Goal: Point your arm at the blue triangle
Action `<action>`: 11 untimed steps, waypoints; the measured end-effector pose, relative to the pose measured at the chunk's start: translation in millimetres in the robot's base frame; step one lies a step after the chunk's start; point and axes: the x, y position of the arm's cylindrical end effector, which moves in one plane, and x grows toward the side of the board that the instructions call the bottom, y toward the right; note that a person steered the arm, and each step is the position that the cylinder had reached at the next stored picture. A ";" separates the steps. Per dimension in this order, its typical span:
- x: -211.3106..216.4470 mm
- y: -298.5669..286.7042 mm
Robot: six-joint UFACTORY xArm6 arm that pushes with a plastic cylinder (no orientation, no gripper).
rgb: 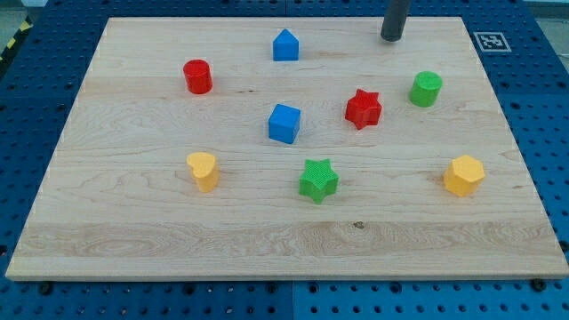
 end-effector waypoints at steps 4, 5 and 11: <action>5.3 -14.9; 7.7 -35.3; -8.2 -139.8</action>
